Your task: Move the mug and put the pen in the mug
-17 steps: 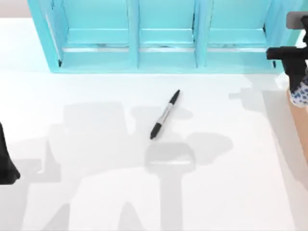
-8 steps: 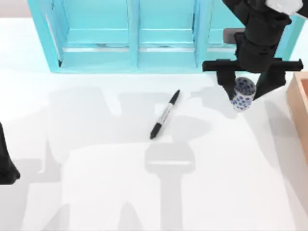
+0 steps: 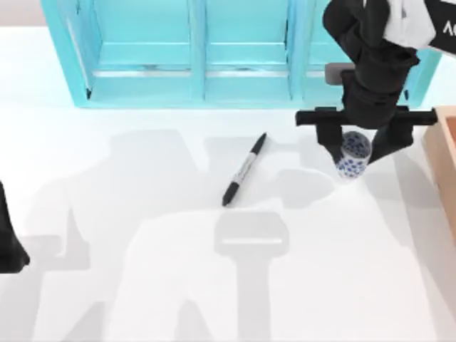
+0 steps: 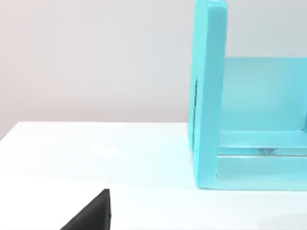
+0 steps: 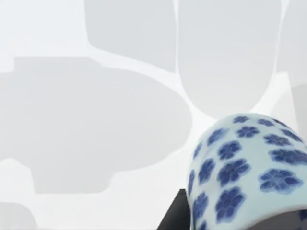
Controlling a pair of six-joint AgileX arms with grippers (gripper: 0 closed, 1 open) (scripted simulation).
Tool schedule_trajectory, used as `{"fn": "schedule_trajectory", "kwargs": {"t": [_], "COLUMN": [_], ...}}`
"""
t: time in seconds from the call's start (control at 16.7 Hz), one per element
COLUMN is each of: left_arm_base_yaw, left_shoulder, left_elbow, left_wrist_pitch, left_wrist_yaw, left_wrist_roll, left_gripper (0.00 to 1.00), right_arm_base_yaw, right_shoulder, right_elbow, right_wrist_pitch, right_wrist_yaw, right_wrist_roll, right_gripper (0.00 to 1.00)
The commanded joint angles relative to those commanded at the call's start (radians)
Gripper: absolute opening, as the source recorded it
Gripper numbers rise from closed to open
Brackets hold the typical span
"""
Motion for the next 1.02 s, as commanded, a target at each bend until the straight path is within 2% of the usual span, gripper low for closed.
{"fn": "schedule_trajectory", "kwargs": {"t": [0.3, 1.02], "left_arm_base_yaw": [0.000, 0.000], "left_shoulder": [0.000, 0.000], "left_elbow": [0.000, 0.000], "left_wrist_pitch": [0.000, 0.000], "left_wrist_yaw": [0.000, 0.000], "left_wrist_roll": [0.000, 0.000], "left_gripper": [1.00, 1.00], "right_arm_base_yaw": [0.001, 0.001], "right_shoulder": [0.003, 0.003], "right_elbow": [-0.015, -0.015], "right_wrist_pitch": [0.015, 0.015], "right_wrist_yaw": [0.000, 0.000], "right_wrist_roll": [0.000, 0.000], "right_gripper": [0.00, 0.90]}}
